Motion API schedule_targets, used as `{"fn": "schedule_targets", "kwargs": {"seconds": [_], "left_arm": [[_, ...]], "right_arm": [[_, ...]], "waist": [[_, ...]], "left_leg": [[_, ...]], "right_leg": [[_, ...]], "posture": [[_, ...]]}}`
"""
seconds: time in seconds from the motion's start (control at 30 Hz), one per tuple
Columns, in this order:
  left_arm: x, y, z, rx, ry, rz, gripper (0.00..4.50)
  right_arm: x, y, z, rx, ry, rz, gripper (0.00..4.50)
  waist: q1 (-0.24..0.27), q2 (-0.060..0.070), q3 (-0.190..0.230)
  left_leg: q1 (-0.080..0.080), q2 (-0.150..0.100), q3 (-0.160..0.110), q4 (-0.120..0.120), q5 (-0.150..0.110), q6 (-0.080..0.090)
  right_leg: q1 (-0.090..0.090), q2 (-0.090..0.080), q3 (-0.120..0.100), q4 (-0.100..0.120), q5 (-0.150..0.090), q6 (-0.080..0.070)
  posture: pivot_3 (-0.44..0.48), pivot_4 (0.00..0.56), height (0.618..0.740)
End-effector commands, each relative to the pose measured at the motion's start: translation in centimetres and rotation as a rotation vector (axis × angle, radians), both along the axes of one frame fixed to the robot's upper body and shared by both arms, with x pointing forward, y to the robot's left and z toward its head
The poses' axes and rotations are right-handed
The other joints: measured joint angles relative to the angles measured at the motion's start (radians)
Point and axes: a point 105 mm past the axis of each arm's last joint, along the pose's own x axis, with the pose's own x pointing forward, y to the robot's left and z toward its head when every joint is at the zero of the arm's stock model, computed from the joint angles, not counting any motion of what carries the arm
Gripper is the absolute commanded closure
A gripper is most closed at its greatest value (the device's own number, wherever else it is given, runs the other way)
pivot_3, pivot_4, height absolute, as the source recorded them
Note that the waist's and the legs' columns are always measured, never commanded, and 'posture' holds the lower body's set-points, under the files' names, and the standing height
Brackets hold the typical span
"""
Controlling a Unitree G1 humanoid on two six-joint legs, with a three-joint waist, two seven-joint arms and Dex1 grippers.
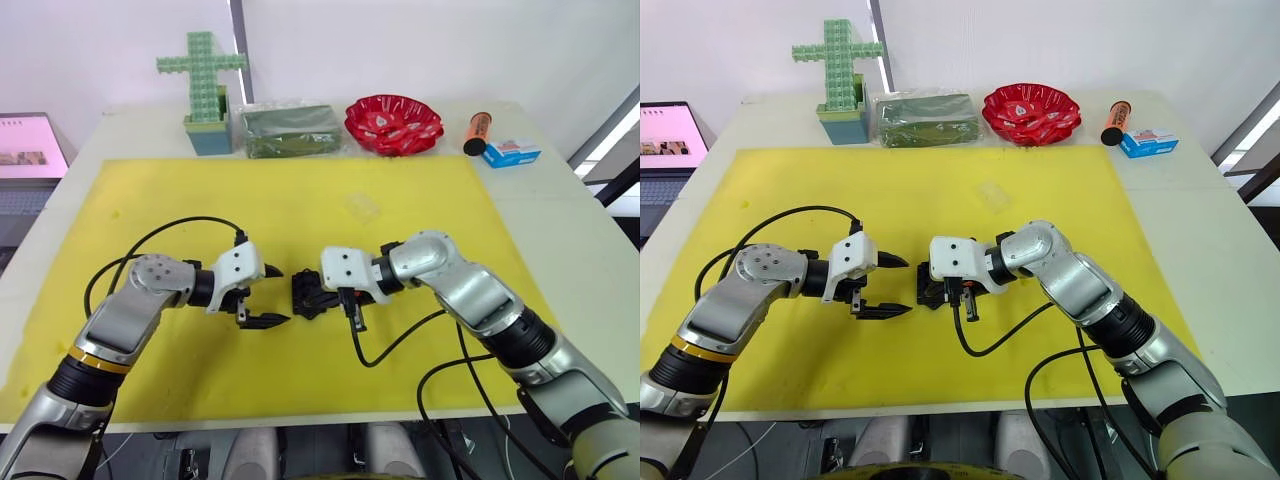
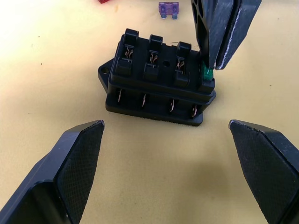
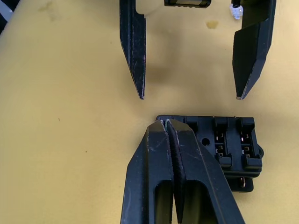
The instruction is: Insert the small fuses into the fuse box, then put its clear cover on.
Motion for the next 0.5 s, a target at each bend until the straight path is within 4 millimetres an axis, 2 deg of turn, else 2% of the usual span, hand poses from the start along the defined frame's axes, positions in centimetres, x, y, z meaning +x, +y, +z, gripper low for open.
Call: {"fn": "schedule_targets", "kwargs": {"seconds": [0.03, 0.23, 0.43, 0.5], "left_arm": [[0.05, -0.38, 0.99, -0.007, -0.049, -0.022, 0.00], [0.24, -0.41, 1.24, -0.011, -0.057, -0.018, 0.00], [0.21, -0.38, 1.33, -0.014, -0.058, -0.016, 0.00], [0.16, -0.32, 1.45, -0.015, -0.058, -0.016, 0.00]], "right_arm": [[0.89, -2.37, -3.17, -0.133, 0.046, -0.090, 4.44], [0.64, -3.21, -3.99, -0.185, 0.061, -0.081, 4.44], [0.65, -3.17, -3.94, -0.177, 0.065, -0.083, 4.44], [0.66, -2.73, -3.29, -0.141, 0.065, -0.077, 4.44]], "waist": [[0.000, 0.000, 0.000], [0.008, 0.000, 0.000], [0.021, 0.000, 0.000], [0.021, 0.000, 0.000]], "left_leg": [[0.000, 0.000, 0.000, 0.000, 0.000, 0.000], [0.006, 0.000, 0.000, -0.001, 0.000, 0.000], [0.008, 0.000, 0.000, -0.001, 0.000, 0.000], [0.008, 0.000, 0.000, -0.001, 0.000, 0.000]], "right_leg": [[0.000, 0.000, 0.000, 0.000, 0.000, 0.000], [0.006, 0.000, 0.000, -0.001, 0.000, 0.000], [0.008, 0.000, 0.000, -0.002, -0.002, -0.003], [0.008, 0.000, 0.000, -0.002, -0.002, -0.003]], "posture": [[0.000, 0.150, 0.740], [0.000, 0.150, 0.740], [0.000, 0.150, 0.740], [0.000, 0.150, 0.740]]}}
